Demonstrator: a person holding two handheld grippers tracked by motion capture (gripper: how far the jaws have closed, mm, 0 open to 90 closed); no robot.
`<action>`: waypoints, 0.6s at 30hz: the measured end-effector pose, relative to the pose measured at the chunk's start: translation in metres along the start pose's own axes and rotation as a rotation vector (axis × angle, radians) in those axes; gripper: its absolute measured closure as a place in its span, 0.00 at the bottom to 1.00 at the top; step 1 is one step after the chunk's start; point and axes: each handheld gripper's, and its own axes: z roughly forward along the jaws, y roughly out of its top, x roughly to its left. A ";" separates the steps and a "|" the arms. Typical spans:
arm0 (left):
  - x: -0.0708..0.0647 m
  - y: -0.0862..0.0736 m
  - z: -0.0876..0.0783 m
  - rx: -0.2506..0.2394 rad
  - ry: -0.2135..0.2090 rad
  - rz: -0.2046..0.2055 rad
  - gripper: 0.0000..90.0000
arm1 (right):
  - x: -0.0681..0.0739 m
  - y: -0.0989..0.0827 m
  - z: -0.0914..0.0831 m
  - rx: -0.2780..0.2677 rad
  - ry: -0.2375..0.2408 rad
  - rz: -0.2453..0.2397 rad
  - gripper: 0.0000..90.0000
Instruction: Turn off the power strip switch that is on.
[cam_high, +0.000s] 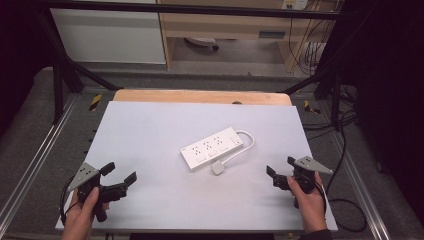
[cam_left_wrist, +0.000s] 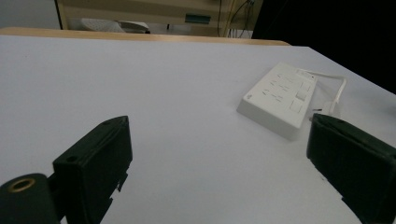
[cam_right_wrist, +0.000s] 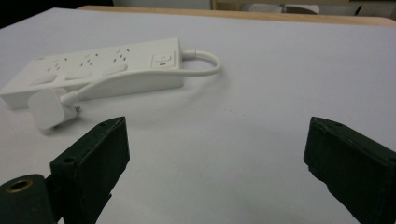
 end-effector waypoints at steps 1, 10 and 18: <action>0.000 0.000 0.000 0.001 0.001 0.002 0.08 | 0.000 0.000 0.000 0.006 -0.002 -0.008 0.08; 0.000 0.000 0.000 0.001 -0.001 0.001 0.07 | 0.002 0.001 0.000 -0.007 0.003 -0.009 0.06; -0.002 0.000 0.000 0.003 -0.014 0.013 0.06 | 0.003 0.003 -0.002 -0.022 -0.004 -0.009 0.05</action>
